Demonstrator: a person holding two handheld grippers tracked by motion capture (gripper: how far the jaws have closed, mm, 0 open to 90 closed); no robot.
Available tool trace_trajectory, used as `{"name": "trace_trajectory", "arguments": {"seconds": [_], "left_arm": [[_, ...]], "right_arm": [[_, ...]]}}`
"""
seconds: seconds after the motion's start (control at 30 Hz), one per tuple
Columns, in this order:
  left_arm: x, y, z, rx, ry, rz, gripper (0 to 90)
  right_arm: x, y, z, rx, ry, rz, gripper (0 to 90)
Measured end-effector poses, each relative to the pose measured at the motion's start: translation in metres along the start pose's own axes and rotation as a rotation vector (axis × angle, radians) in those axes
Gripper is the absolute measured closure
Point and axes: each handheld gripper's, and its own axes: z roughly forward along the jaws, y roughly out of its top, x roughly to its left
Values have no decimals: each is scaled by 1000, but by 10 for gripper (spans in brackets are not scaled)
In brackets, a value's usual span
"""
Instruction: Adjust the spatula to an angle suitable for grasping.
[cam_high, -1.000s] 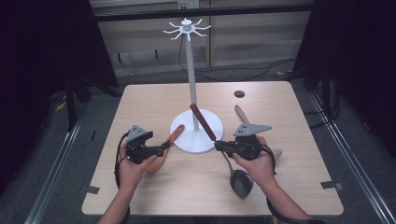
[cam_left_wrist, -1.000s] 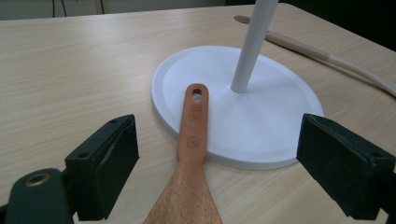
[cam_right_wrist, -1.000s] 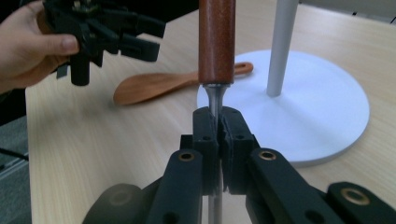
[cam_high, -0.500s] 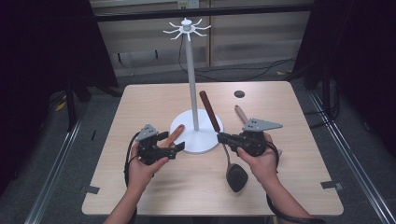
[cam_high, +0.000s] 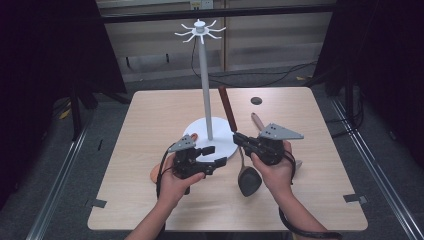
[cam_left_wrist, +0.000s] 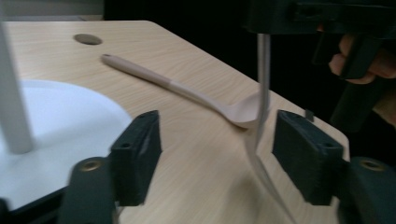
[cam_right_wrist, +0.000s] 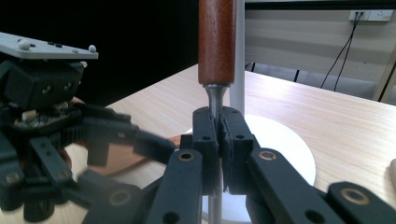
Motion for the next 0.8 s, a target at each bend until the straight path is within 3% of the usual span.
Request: {"name": "trace_trajectory", "arguments": {"seconds": [0.13,0.23,0.27,0.6,0.63,0.8], "left_arm": [[-9,2,14,-17,-42,-9,435],[-12,2,20,-20,-43,-13,504],[-14,2,25,-41,-58,-28,523],[-16,5,33,-73,-44,3,710],[-16,5,33,-79,-47,2,766],[-12,5,32,-80,-67,-6,836]], "right_arm": [[5,1,3,-8,-15,-5,858],[8,2,4,-7,-21,-18,858],[9,2,5,-6,-28,-13,858],[12,4,7,-34,-51,0,858],[14,5,8,-39,-46,-2,857],[16,6,8,-50,-42,-3,856]]}}
